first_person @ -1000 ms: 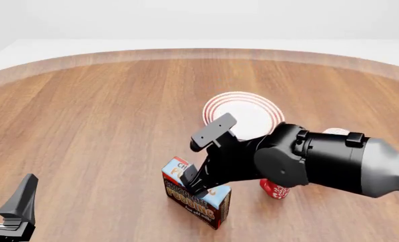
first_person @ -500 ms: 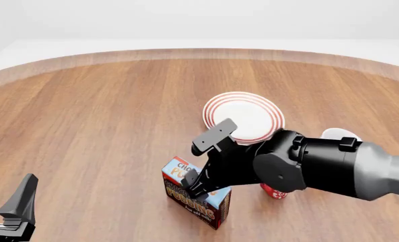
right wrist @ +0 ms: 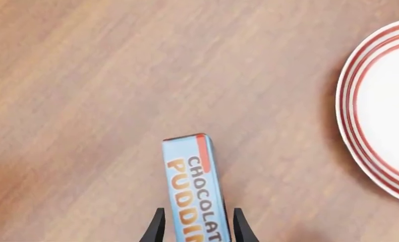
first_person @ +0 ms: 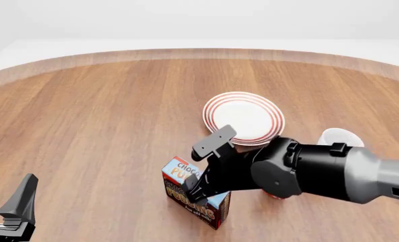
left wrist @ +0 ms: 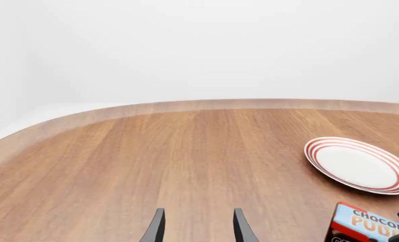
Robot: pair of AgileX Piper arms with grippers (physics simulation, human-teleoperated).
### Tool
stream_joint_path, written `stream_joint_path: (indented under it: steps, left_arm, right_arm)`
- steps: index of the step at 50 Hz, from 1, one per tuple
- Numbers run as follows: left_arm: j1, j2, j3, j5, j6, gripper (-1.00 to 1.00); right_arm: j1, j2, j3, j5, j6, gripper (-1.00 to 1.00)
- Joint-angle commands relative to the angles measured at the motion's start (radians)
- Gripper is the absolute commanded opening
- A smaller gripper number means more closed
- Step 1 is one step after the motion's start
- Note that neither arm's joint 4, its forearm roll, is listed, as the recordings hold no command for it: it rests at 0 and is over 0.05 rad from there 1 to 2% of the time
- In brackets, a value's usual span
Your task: Put the chocolate pudding to the right of the plate.
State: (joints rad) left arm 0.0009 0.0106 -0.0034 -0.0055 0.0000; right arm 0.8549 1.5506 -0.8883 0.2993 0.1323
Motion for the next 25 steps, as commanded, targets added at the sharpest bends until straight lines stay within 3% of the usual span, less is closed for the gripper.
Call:
stream_joint_path:
  steps: [1, 25]
  left_arm:
    - [0.0, 0.0, 0.0, 0.0, 0.0, 1.0]
    - [0.0, 0.001, 0.0, 0.0, 0.0, 1.0]
  right_arm:
    - [0.007, 0.011, 0.014, -0.019, 0.01, 1.0]
    - [0.006, 0.044, 0.053, -0.075, 0.033, 1.0]
